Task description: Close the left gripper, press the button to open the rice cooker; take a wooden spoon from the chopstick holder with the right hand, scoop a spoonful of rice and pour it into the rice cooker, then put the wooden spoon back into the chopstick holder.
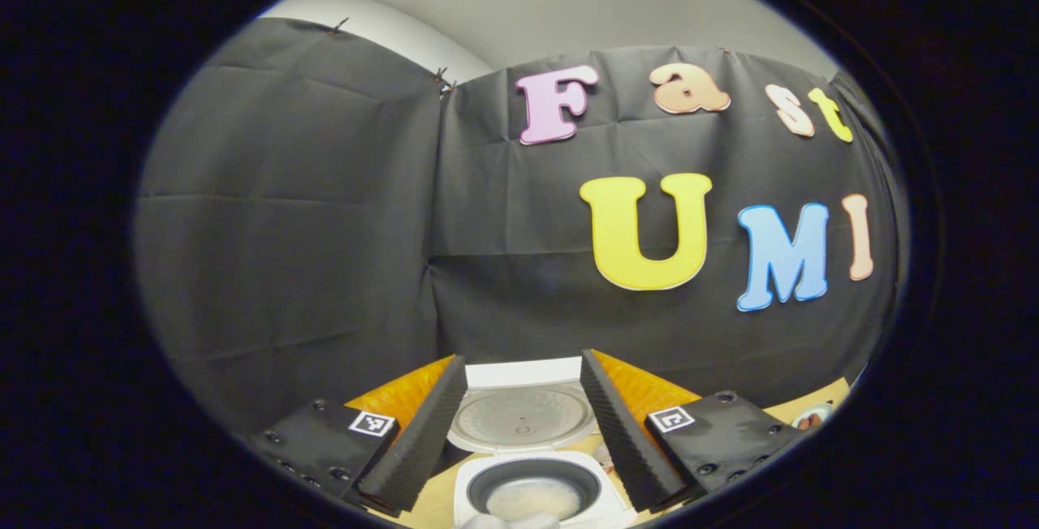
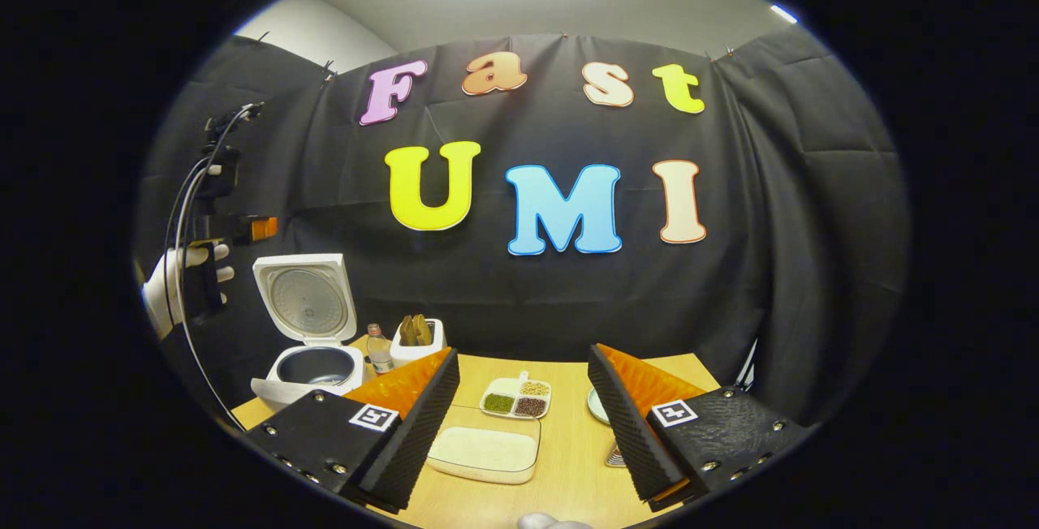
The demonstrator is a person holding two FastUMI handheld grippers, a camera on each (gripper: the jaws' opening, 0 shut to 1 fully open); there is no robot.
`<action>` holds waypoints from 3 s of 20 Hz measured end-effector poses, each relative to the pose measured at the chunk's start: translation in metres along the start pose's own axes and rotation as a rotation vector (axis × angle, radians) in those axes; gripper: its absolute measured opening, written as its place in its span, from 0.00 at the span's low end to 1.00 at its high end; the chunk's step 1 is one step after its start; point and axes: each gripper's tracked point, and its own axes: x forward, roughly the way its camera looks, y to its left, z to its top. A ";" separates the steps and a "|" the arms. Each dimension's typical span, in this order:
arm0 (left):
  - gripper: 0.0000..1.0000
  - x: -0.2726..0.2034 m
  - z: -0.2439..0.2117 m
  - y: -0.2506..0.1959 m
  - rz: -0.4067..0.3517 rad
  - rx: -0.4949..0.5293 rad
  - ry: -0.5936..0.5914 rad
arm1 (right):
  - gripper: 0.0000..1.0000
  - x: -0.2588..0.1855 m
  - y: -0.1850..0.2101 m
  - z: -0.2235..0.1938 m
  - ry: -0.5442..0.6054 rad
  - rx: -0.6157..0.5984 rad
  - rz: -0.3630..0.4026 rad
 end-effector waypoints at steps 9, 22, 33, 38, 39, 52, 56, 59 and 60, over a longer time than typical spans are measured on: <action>0.96 0.136 -0.012 -0.004 0.055 0.026 0.091 | 0.98 0.015 -0.001 -0.025 0.077 -0.007 0.005; 0.97 0.158 -0.069 -0.020 0.044 0.024 0.310 | 0.98 0.020 -0.008 -0.043 0.125 0.055 0.042; 0.98 0.041 -0.117 -0.031 -0.022 -0.019 0.505 | 0.99 0.017 -0.003 -0.046 0.113 0.061 0.099; 0.98 -0.001 -0.172 -0.030 -0.033 -0.018 0.628 | 0.98 0.013 -0.005 -0.055 0.136 0.090 0.110; 0.98 -0.007 -0.185 -0.032 -0.036 -0.019 0.657 | 0.98 0.012 -0.006 -0.056 0.134 0.091 0.108; 0.99 -0.055 -0.286 -0.037 -0.056 0.015 0.914 | 0.98 0.016 -0.004 -0.065 0.167 0.109 0.115; 0.98 -0.060 -0.290 -0.040 -0.072 0.031 0.918 | 0.98 0.017 -0.004 -0.065 0.173 0.125 0.119; 0.96 -0.059 -0.291 -0.041 -0.073 0.016 0.930 | 0.98 0.018 -0.005 -0.065 0.175 0.131 0.117; 0.98 -0.057 -0.290 -0.041 -0.072 0.011 0.922 | 0.98 0.018 -0.005 -0.065 0.175 0.135 0.120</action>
